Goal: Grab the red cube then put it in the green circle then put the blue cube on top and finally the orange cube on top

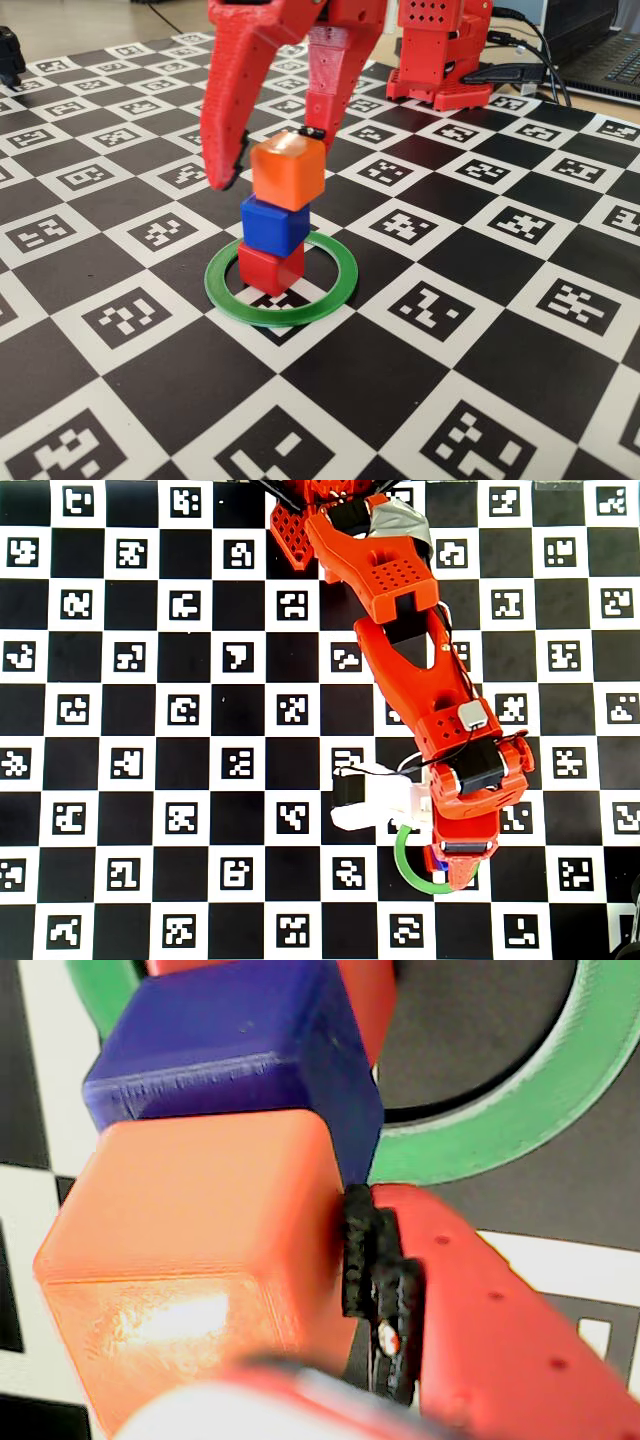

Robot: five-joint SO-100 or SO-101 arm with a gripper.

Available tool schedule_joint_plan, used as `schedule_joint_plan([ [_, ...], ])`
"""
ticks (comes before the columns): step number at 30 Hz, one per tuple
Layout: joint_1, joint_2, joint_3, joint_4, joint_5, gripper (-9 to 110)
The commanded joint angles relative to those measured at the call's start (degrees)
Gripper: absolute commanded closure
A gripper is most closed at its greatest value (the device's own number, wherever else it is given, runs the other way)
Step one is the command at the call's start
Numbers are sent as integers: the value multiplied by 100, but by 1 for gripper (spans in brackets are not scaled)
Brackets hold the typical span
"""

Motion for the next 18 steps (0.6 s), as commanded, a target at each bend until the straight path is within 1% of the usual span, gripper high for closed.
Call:
schedule_joint_plan([
  [1, 79, 844, -88, -62, 0, 66],
  [7, 79, 1160, 352, -53, -9, 66],
  [18, 158, 2347, 1450, -97, -88, 66],
])
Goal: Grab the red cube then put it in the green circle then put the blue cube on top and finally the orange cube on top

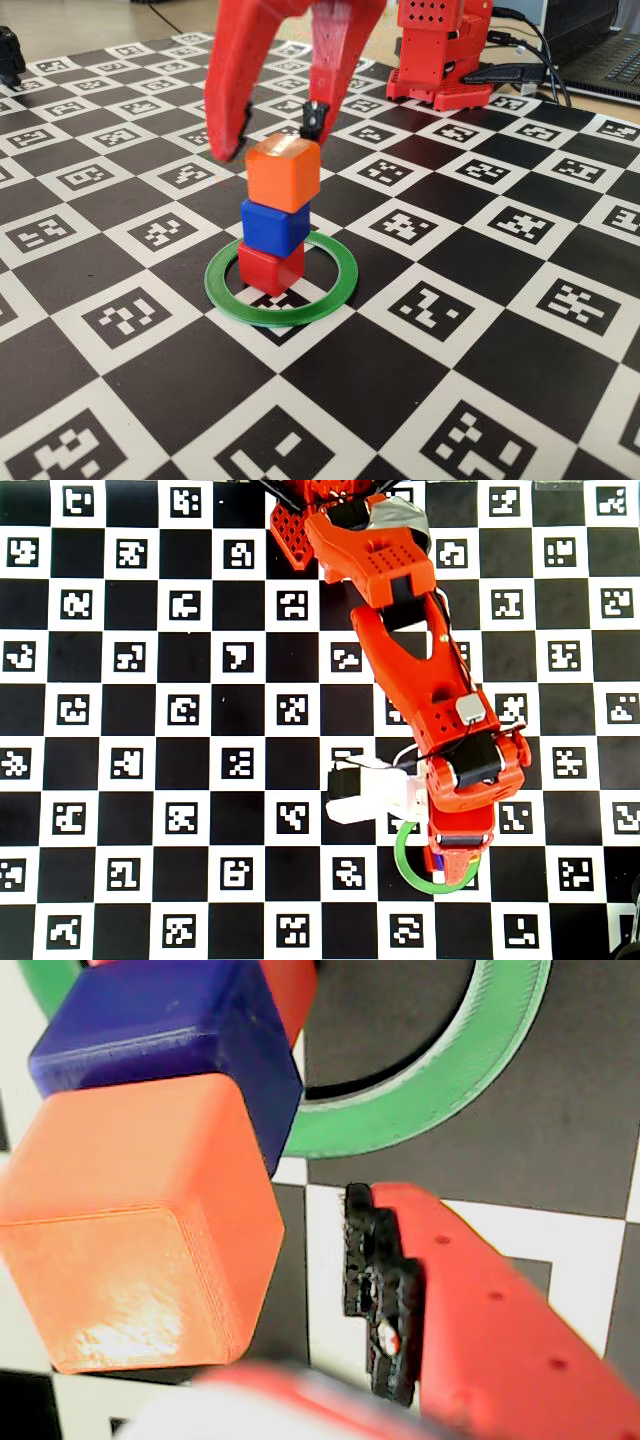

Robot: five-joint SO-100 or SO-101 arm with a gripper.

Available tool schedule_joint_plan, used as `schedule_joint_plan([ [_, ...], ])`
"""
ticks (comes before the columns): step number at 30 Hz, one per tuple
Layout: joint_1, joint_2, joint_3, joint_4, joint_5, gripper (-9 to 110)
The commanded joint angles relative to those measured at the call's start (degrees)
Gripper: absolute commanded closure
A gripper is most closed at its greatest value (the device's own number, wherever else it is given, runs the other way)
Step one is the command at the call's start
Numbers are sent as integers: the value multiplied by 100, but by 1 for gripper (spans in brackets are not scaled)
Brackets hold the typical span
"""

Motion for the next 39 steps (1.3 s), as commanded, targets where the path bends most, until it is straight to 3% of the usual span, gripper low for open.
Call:
schedule_joint_plan([
  [1, 97, 1213, 176, -132, -97, 66],
  [19, 694, 4482, 4351, -1063, -1125, 67],
  [31, 1494, 6390, 6820, -2065, -1986, 107],
  [39, 1898, 7427, 8174, -2461, -3199, 107],
])
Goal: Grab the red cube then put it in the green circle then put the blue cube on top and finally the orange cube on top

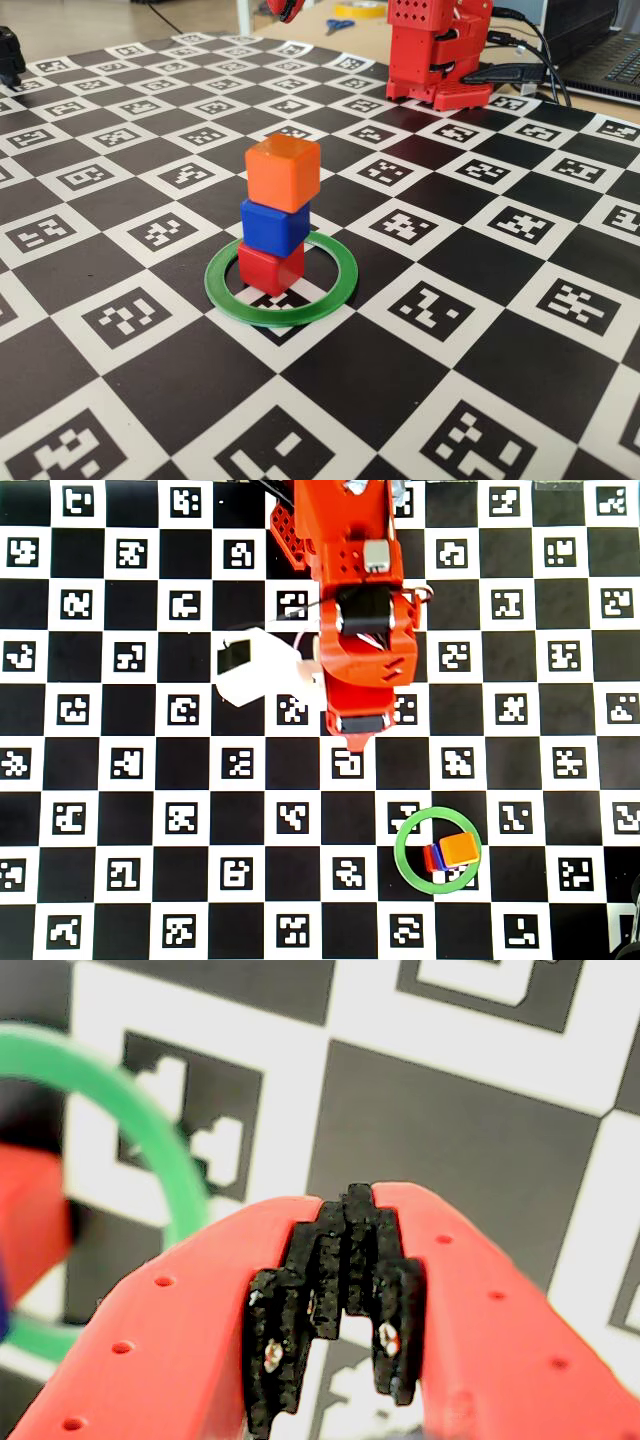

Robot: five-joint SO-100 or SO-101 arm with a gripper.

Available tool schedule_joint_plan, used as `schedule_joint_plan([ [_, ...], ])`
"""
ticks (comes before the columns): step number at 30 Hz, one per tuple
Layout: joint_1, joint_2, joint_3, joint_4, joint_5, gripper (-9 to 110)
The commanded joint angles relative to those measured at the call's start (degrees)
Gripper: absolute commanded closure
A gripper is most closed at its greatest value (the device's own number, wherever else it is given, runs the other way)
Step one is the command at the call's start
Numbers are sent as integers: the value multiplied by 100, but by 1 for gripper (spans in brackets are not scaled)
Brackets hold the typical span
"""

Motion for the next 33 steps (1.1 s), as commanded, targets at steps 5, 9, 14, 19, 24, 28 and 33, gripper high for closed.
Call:
schedule_joint_plan([
  [5, 264, 1626, 1521, -914, -1573, 107],
  [9, 158, 2830, 2830, -1521, -2505, 107],
  [14, -70, 3885, 3973, -1652, -3226, 107],
  [19, -343, 5027, 5317, -1784, -4658, 107],
  [24, -360, 5792, 6231, -1529, -5396, 107],
  [28, -325, 6275, 6697, -1406, -5563, 107],
  [33, -211, 6891, 7154, -1301, -5748, 107],
])
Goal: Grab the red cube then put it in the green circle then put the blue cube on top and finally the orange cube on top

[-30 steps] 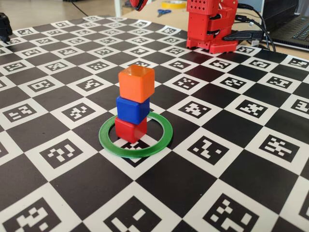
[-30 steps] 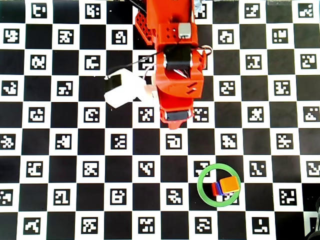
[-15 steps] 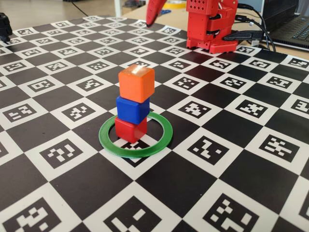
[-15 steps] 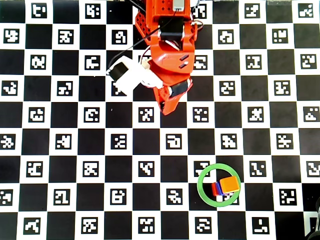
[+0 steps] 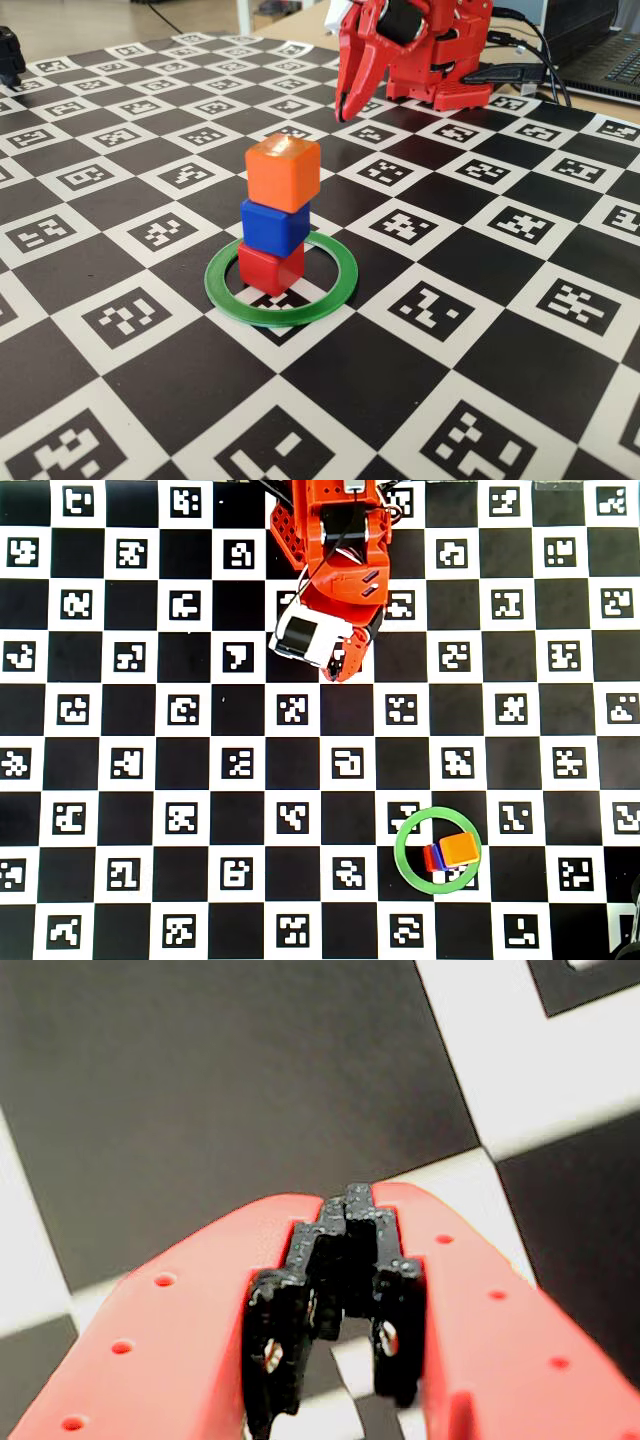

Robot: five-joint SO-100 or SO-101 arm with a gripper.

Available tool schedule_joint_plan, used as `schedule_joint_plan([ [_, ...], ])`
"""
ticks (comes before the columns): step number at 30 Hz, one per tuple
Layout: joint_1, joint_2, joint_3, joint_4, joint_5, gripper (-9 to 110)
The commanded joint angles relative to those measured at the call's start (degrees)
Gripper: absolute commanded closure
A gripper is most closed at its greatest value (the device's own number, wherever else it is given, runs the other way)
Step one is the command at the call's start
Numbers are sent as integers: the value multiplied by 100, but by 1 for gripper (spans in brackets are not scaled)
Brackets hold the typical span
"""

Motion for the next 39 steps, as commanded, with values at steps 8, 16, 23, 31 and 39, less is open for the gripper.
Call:
schedule_joint_plan([
  [8, 264, 1063, 387, 703, -255, 107],
  [16, 299, 1107, 387, 1529, -896, 107],
  [23, 431, 1107, 387, 1925, -1046, 107],
  [31, 431, 1107, 387, 1925, -1055, 107],
  [39, 431, 1107, 387, 1925, -1055, 107],
])
